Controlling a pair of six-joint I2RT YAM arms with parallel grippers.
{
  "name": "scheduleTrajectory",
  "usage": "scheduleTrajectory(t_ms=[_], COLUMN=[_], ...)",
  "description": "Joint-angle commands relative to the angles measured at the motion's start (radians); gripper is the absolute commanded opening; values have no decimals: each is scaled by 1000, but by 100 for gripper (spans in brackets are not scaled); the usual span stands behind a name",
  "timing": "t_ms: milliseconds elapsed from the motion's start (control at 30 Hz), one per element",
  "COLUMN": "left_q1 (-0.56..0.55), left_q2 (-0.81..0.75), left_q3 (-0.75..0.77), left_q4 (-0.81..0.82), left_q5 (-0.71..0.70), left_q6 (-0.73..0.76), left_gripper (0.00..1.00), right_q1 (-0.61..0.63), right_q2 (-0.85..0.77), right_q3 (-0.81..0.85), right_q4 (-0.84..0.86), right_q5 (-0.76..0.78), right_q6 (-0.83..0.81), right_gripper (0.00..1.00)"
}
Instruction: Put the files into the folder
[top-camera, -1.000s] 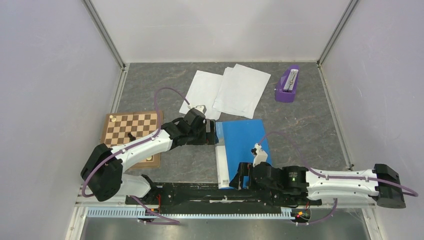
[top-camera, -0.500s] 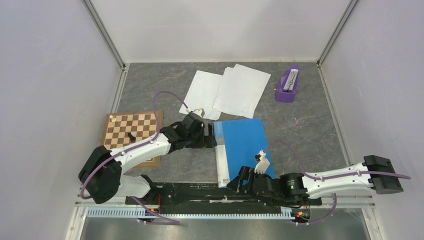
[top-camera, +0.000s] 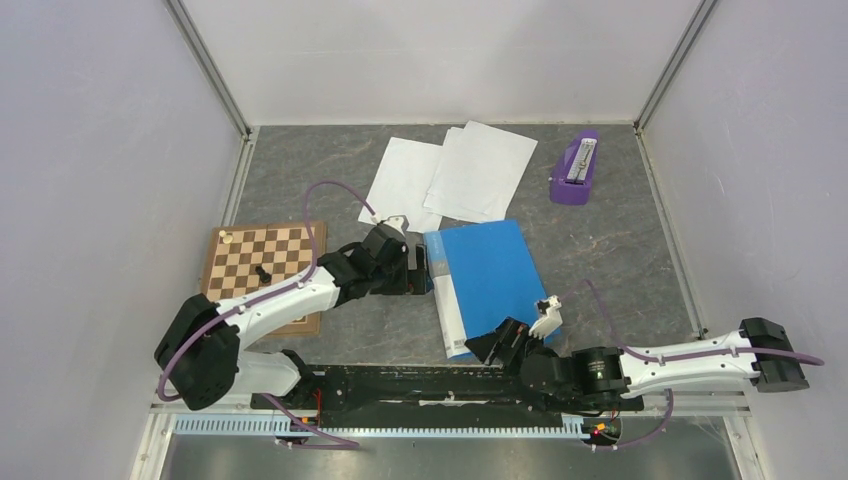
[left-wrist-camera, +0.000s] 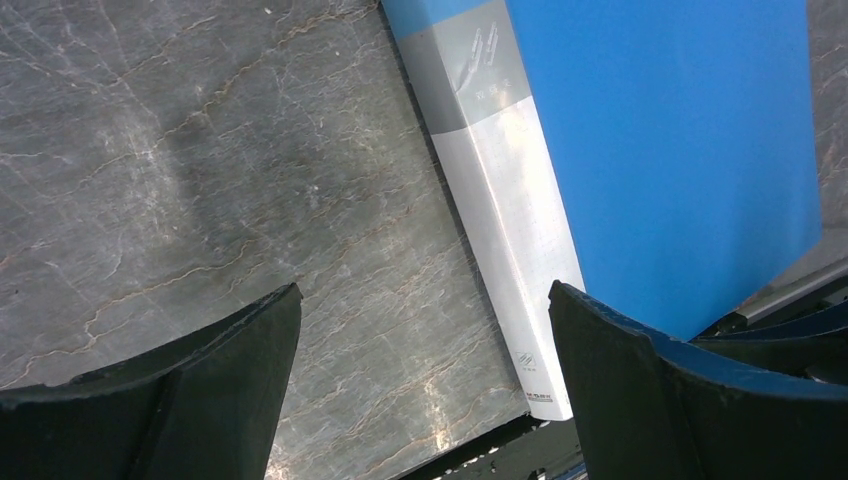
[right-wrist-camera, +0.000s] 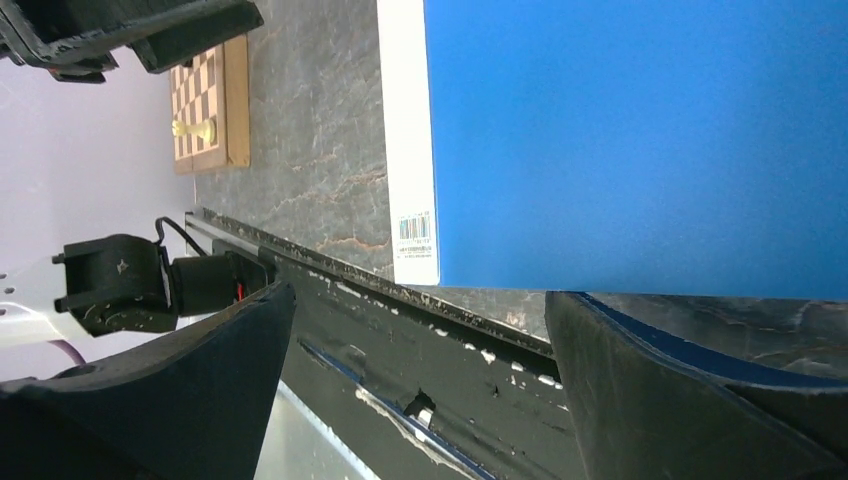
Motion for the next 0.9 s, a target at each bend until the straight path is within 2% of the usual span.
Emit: scheduleTrajectory(t_ms=[0, 233, 467, 867], left_q1=[-5, -4, -5, -5], left_q2=[26, 69, 91, 113], left_q3=[51, 89, 125, 157], left_q4=[14, -6, -40, -70], left_q5=[0, 17, 10, -3], left_q6=[-22, -12, 2, 8], left_gripper=[99, 96, 95, 95], right_q1=[5, 5, 5, 6], right_q2=[-42, -104, -68, -86], right_q3=[-2, -59, -76, -195], right_q4=[-44, -47, -49, 42], right_q5=[138, 215, 256, 212], right_q6=[-4, -7, -29, 19], right_gripper=[99, 98, 99, 96])
